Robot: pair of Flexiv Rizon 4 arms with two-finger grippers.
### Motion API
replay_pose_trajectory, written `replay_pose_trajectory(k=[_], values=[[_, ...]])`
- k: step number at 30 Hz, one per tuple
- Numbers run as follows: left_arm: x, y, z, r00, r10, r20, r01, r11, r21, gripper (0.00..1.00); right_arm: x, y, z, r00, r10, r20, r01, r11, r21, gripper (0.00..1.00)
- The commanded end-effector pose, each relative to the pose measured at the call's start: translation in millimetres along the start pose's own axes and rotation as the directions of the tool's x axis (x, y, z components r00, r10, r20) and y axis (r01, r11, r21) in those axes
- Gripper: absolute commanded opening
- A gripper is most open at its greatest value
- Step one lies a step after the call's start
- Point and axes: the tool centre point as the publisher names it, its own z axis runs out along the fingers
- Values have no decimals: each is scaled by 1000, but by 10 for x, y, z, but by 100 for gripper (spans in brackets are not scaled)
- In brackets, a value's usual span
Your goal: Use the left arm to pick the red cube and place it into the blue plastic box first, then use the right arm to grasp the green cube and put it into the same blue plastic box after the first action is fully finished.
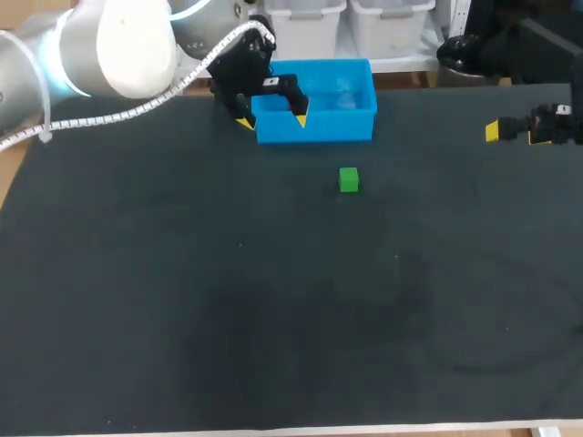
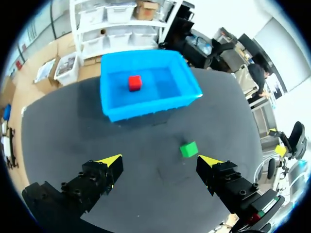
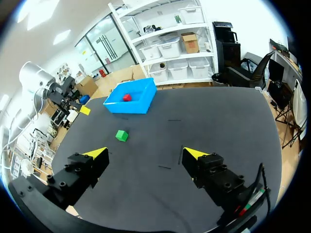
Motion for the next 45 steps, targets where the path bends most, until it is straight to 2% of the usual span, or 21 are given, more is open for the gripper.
replay_pose_trajectory(k=[1,3,4,10,14,21,28,31,41,45], values=[[176,82,-26,997,34,63,-36,999,25,100,0,1,-1,1000,0,0,0,1000,1,100],[223,122,-27,995,78,59,-79,997,21,100,0,1,-1,1000,0,0,0,1000,1,100],[241,117,-36,993,93,76,-97,994,58,100,0,1,-1,1000,0,0,0,1000,1,100],[327,131,-84,975,190,113,-203,972,118,100,0,1,-1,1000,0,0,0,1000,1,100],[382,123,-134,950,272,152,-295,942,160,100,0,1,-1,1000,0,0,0,1000,1,100],[430,128,-219,915,346,207,-388,895,221,100,0,1,-1,1000,0,0,0,1000,1,100],[517,170,-286,868,442,227,-491,833,254,100,0,1,-1,1000,0,0,0,1000,1,100],[558,201,-302,845,487,219,-531,811,245,100,0,1,-1,1000,0,0,0,1000,1,100],[618,237,-311,833,508,217,-551,797,247,100,0,1,-1,1000,0,0,0,1000,1,100],[645,227,-323,819,524,236,-572,781,250,100,0,1,-1,1000,0,0,0,1000,1,100]])
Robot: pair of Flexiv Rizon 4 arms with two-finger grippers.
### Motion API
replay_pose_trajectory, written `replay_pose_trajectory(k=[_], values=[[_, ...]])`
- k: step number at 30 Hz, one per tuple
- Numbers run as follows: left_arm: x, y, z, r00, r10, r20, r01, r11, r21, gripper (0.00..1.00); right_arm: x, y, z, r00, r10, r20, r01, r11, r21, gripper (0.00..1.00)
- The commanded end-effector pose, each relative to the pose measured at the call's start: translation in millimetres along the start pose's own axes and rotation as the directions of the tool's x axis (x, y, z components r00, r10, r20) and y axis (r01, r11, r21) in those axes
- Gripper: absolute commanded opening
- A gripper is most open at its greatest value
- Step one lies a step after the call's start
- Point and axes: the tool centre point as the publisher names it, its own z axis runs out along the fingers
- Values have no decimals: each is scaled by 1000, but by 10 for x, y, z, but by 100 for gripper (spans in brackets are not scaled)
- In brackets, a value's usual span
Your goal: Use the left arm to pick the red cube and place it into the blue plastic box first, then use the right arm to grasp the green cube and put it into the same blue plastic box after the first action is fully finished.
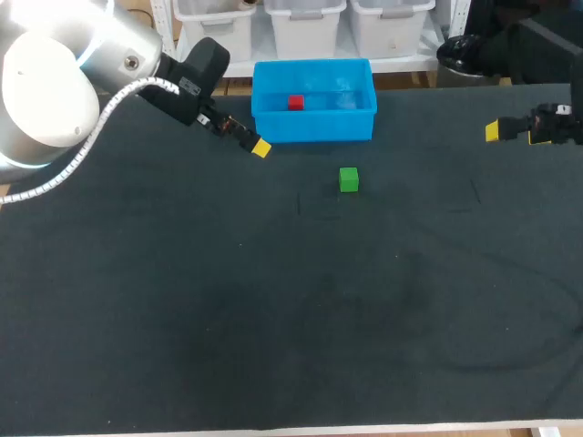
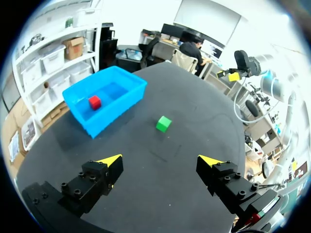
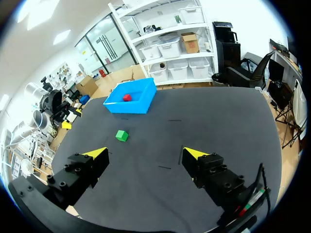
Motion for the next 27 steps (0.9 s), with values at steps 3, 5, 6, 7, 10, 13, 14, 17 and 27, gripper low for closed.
replay_pose_trajectory(k=[3,5,6,7,10,13,14,17,27], values=[[34,-9,-15,1000,17,17,-17,1000,1,100,1,1,0,1000,0,0,0,1000,1,100],[34,-9,-15,1000,17,17,-17,1000,1,100,1,1,0,1000,0,0,0,1000,1,100],[34,-9,-15,1000,17,17,-17,1000,1,100,1,1,0,1000,0,0,0,1000,1,100],[34,-9,-15,1000,17,17,-17,1000,1,100,1,1,0,1000,0,0,0,1000,1,100],[34,-9,-15,1000,17,17,-17,1000,1,100,1,1,0,1000,0,0,0,1000,1,100],[34,-9,-15,1000,17,17,-17,1000,1,100,1,1,0,1000,0,0,0,1000,1,100],[34,-9,-15,1000,17,17,-17,1000,1,100,1,1,0,1000,0,0,0,1000,1,100],[34,-9,-15,1000,17,17,-17,1000,1,100,55,-14,-38,1000,4,-17,-4,1000,20,100],[34,-9,-15,1000,17,17,-17,1000,1,100,242,279,160,989,40,-141,-28,996,83,100]])
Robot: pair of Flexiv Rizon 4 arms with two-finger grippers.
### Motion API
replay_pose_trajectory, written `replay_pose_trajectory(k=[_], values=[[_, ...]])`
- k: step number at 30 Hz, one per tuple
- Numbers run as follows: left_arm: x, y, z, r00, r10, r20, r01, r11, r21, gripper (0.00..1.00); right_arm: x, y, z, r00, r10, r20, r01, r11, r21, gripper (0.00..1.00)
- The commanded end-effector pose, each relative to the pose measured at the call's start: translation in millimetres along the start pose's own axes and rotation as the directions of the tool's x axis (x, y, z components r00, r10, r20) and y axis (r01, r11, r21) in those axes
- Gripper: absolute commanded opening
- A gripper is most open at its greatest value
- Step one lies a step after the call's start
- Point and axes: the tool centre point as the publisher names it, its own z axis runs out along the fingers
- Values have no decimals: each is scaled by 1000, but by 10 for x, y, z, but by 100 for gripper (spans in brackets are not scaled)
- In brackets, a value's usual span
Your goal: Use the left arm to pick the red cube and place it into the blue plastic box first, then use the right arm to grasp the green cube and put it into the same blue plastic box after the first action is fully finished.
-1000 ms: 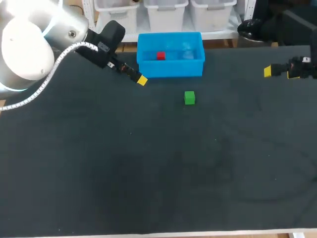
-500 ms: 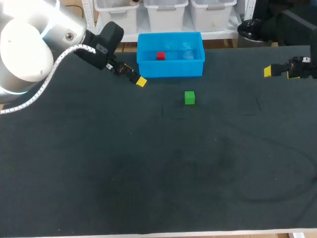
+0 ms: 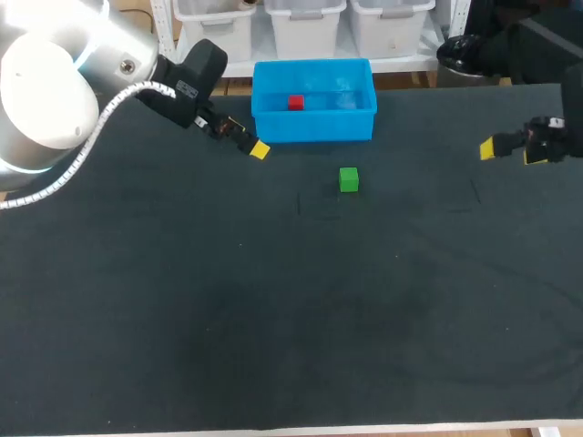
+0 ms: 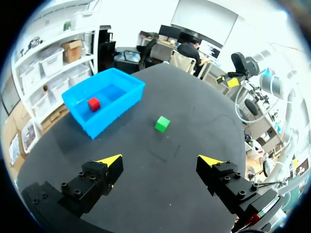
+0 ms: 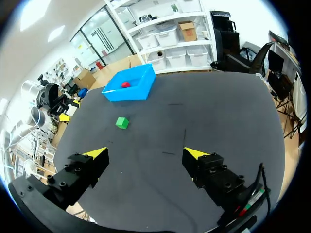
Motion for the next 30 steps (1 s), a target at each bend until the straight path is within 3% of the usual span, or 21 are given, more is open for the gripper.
replay_pose_trajectory(k=[1,15,30], values=[[10,3,0,1000,2,5,-2,1000,2,100,-77,194,135,999,9,-34,-7,997,73,100],[10,3,0,1000,2,5,-2,1000,2,100,-347,603,512,991,-61,-120,70,995,67,100],[10,3,0,1000,2,5,-2,1000,2,100,-465,982,902,967,-37,-251,63,993,96,100]])
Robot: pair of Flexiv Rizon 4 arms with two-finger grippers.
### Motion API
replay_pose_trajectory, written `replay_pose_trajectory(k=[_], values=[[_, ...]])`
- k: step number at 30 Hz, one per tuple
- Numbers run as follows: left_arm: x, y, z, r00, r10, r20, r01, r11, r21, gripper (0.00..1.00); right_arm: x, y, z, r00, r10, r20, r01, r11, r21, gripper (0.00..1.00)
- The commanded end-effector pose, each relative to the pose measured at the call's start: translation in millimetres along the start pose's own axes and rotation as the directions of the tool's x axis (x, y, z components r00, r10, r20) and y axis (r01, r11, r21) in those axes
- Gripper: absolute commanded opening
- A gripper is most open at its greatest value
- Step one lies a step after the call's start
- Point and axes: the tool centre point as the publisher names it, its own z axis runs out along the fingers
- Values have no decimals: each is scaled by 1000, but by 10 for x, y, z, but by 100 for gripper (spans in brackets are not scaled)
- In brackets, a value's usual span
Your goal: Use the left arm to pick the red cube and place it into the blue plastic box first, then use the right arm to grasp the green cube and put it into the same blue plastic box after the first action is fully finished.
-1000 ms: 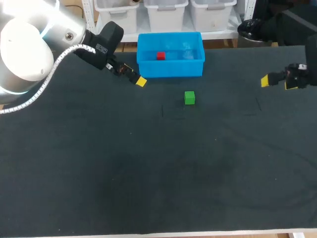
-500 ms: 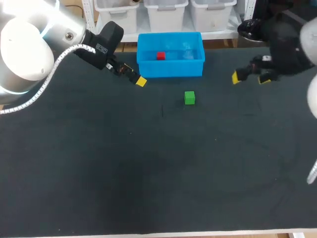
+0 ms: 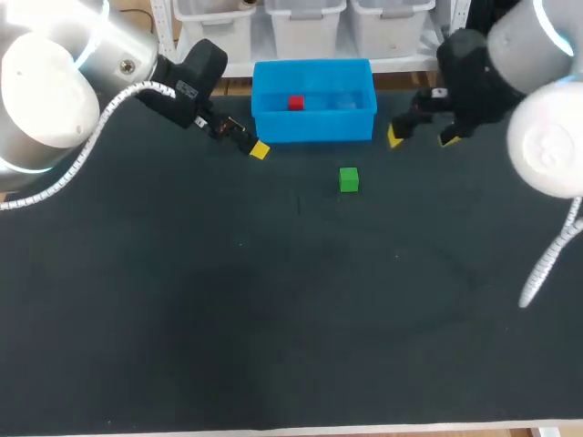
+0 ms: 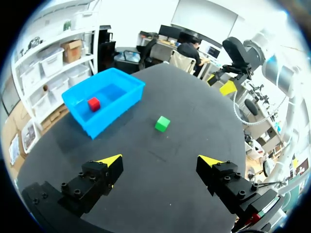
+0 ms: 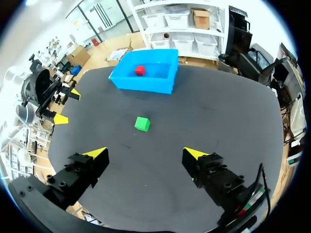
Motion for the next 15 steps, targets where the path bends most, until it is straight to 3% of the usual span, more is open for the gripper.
replay_pose_trajectory(k=[1,15], values=[[12,2,0,1000,2,5,-2,1000,1,100,-126,137,161,998,7,-69,-6,1000,16,100],[12,2,0,1000,2,5,-2,1000,1,100,-209,363,386,976,60,-208,-30,989,144,100]])
